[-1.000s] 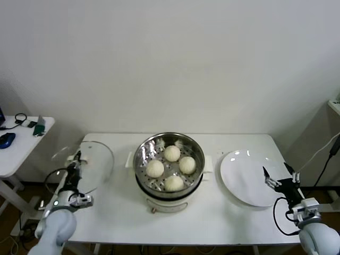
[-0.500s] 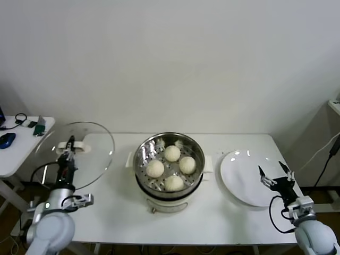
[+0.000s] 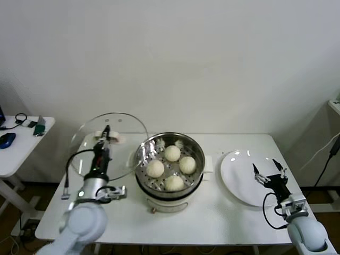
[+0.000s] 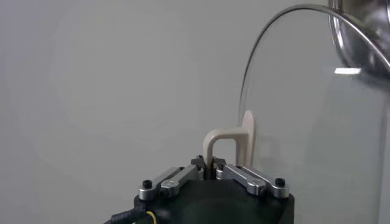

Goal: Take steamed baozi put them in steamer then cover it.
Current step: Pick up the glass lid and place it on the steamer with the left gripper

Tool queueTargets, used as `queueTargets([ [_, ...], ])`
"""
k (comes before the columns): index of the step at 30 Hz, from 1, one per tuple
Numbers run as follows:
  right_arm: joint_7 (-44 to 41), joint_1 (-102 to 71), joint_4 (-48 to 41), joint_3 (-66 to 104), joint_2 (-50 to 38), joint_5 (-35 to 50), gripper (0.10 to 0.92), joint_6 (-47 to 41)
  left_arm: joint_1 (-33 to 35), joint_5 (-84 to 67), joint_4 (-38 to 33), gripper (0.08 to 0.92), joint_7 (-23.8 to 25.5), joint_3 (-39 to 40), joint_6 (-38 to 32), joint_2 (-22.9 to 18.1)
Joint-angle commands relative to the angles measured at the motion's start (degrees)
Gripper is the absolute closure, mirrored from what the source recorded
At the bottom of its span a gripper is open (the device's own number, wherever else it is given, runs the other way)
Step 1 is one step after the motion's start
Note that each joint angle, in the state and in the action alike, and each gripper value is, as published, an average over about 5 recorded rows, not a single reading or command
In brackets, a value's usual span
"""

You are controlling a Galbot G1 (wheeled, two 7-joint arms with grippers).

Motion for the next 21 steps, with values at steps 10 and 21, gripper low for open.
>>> queueTargets([
  [10,-1.0,0.5,-2.1,1.1,1.4,-1.7,0.203,1.3,-15.8,12.2,10.1,0.853,13.1,22.3,8.5,-18.3],
  [21,-1.6,0.4,-3.0,2.1,1.5,-2.4,0.203,1.9,-14.2,13.0,13.8,0.853,12.1,23.7,9.4,-24.3],
])
